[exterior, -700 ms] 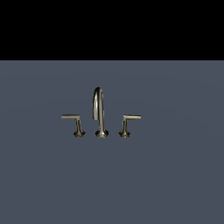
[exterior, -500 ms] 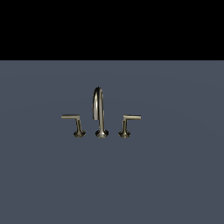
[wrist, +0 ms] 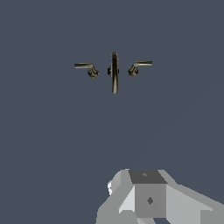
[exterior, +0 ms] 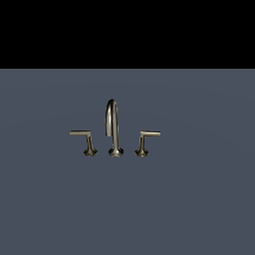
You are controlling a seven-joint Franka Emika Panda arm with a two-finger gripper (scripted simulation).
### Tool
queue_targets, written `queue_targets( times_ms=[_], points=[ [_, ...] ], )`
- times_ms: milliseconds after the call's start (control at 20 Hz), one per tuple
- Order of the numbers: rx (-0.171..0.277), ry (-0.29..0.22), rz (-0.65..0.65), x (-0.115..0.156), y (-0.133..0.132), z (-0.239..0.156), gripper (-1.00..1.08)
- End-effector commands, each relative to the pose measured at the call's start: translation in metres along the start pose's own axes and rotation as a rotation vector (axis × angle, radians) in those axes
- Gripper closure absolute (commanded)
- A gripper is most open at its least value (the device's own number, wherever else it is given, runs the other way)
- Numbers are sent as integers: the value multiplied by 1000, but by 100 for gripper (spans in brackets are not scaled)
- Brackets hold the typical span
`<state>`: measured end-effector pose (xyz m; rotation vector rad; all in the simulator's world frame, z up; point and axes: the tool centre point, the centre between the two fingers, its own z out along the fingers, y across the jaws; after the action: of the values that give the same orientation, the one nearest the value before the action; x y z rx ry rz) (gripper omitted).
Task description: Turn on the faucet by rotating a designated handle.
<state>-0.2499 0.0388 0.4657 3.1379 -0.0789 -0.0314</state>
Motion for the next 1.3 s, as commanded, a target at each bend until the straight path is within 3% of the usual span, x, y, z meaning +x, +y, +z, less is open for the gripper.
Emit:
queue_targets(
  times_ms=[0,1250],
  points=[
    [0,0,33,2,-6,8,108],
    [11,2,547,59,-99,132,108]
  ],
)
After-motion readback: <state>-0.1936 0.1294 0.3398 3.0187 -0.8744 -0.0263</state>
